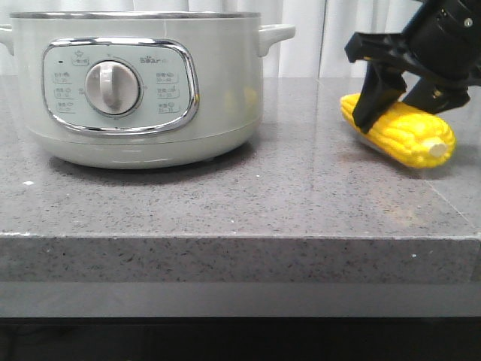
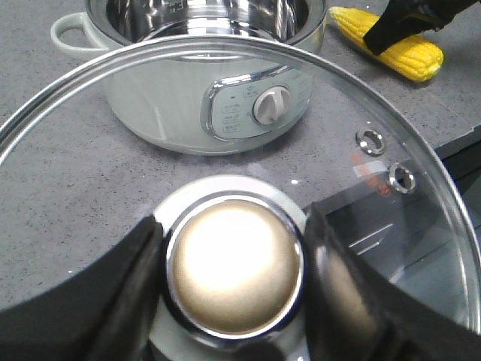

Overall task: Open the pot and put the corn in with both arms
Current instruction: 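Lift the corn with the right gripper and carry it over the pot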

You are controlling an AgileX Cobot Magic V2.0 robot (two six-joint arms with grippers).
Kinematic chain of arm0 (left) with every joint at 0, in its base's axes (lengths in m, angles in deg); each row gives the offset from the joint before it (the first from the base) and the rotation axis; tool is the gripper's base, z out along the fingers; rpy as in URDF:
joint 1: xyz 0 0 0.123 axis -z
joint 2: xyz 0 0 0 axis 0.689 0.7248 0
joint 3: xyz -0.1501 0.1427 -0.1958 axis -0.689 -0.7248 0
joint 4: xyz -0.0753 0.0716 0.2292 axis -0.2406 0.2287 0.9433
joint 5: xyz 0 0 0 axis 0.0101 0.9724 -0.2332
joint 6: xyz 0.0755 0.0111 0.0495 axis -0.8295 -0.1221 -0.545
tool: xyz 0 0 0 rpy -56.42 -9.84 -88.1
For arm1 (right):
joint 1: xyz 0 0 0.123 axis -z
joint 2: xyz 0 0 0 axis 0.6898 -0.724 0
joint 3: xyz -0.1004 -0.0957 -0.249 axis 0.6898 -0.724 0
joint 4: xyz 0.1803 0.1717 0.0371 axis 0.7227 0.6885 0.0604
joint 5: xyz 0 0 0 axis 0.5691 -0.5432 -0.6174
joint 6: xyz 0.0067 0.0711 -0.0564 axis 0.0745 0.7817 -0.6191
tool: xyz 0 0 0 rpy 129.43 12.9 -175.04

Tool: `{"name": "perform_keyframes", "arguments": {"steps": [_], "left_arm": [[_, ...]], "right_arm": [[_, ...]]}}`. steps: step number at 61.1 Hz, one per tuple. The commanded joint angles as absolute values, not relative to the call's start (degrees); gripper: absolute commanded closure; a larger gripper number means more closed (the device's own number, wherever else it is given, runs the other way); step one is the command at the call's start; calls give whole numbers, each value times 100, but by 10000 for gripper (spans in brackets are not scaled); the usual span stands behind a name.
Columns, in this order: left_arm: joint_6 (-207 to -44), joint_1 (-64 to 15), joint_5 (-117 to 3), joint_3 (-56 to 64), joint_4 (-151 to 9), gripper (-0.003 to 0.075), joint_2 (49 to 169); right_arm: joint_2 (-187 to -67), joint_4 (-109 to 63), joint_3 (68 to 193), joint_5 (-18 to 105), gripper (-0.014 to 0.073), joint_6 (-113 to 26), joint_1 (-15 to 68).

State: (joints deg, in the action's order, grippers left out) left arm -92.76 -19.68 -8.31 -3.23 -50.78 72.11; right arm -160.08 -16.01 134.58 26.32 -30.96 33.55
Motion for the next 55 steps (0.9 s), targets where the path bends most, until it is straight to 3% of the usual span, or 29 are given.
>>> {"name": "perform_keyframes", "arguments": {"steps": [1, 13, 32, 55], "left_arm": [[-9255, -1941, -1618, -142, -5204, 573, 7257], [-9255, -1941, -1608, -142, -5204, 573, 7257], [-9255, -1941, -1597, -151, -5204, 573, 7257], [-9255, -1941, -1597, -151, -5204, 573, 7257]], "right_arm": [[-15666, -1517, 13907, 2792, 451, -3106, 3357], [-15629, -1517, 14914, 2706, 454, -3170, 3140], [-16365, -1517, 16714, 2639, 454, -3408, 1897], [-17353, -1517, 17483, 2734, 442, -3408, 1130]]}}
